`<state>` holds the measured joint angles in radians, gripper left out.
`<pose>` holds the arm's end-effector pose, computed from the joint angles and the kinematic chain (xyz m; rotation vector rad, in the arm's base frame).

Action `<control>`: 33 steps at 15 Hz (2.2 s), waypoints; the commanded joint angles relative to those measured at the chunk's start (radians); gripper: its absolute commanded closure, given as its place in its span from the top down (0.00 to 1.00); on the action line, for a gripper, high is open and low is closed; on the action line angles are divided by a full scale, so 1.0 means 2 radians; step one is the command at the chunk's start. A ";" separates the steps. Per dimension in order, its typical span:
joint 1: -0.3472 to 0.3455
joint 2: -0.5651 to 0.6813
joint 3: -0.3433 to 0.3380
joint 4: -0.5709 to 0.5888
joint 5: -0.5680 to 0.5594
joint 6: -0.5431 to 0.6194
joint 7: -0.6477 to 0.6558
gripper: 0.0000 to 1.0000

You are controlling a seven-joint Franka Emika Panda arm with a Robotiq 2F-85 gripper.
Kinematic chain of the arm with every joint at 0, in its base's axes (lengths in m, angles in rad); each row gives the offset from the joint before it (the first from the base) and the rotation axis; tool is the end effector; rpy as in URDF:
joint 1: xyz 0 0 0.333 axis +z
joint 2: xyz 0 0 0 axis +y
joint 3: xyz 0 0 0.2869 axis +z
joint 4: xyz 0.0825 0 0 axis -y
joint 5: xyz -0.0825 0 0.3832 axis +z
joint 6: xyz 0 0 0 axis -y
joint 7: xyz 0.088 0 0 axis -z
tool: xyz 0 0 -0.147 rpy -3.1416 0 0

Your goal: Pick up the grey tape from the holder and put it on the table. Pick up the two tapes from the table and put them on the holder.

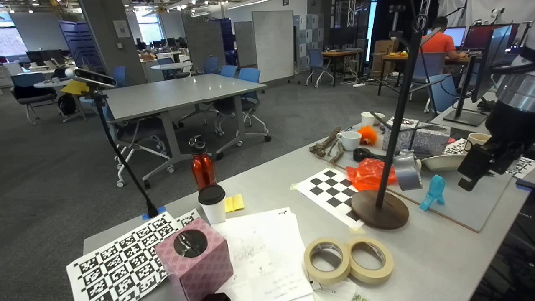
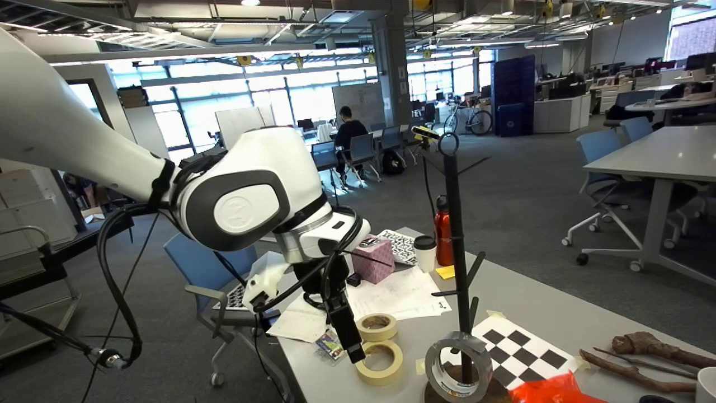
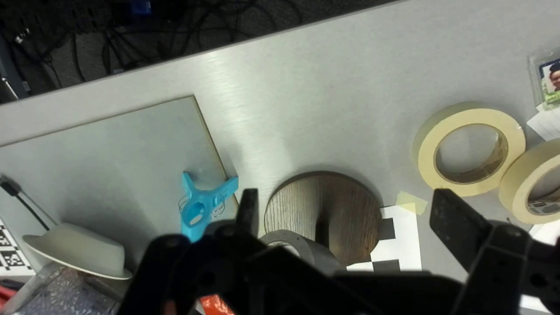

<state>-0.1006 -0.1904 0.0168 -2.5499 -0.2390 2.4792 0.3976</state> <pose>0.4586 -0.0438 0.2816 2.9596 -0.4495 0.2138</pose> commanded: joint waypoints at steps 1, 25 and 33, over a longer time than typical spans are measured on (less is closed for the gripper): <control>-0.002 0.031 -0.010 0.016 -0.008 0.050 -0.046 1.00; -0.004 0.217 -0.037 0.132 0.120 0.143 -0.214 1.00; 0.004 0.212 -0.042 0.124 0.107 0.145 -0.199 1.00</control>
<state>-0.1020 0.2349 -0.0596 -2.3030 -0.0297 2.7716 0.0027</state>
